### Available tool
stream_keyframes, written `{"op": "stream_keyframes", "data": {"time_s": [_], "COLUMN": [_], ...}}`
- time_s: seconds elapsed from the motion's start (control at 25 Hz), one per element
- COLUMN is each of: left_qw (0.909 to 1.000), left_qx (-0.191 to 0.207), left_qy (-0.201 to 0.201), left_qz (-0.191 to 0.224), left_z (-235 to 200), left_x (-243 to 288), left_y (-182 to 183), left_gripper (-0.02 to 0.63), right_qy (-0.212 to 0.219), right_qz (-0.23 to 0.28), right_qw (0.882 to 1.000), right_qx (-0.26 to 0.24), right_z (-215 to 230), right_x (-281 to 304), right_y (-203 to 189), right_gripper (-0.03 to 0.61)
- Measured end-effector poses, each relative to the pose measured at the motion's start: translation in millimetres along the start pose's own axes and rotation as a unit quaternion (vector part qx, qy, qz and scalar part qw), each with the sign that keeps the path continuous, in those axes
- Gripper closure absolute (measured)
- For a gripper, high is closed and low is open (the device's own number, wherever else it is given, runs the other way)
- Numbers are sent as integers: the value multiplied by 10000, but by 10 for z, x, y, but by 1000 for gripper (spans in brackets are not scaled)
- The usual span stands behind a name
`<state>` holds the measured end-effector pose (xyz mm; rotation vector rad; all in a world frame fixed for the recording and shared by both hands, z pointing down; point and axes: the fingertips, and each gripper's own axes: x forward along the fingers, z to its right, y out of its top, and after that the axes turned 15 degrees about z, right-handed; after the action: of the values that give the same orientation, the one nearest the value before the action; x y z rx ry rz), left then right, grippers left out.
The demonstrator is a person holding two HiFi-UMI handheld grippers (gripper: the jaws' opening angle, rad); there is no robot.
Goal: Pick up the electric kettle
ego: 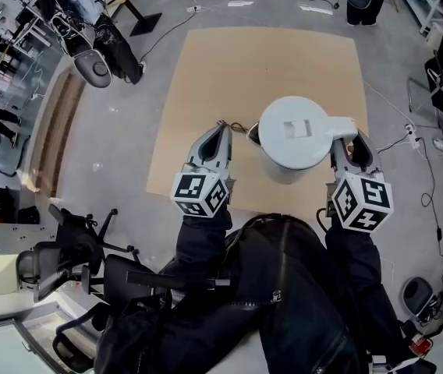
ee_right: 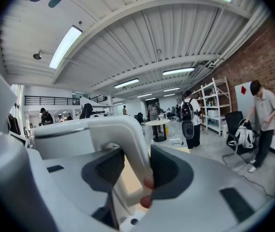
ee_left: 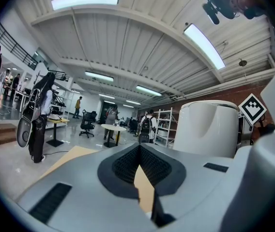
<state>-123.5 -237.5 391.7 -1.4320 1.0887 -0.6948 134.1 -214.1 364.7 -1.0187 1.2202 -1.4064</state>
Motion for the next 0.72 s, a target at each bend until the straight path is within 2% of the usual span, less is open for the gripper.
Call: {"op": "stream_keyframes", "data": {"time_s": [0.72], "left_qw": [9999], "left_qx": [32], "left_qy": [-8], "left_qz": [120], "left_z": [3], "left_x": [7], "left_y": [82], "left_gripper": [615], "right_qy": [-126], "right_qz": [214], "right_qw": [9997], "right_qx": [-88], "right_z": [30], "right_x": [-9], "right_y": [141], "right_gripper": [416]}}
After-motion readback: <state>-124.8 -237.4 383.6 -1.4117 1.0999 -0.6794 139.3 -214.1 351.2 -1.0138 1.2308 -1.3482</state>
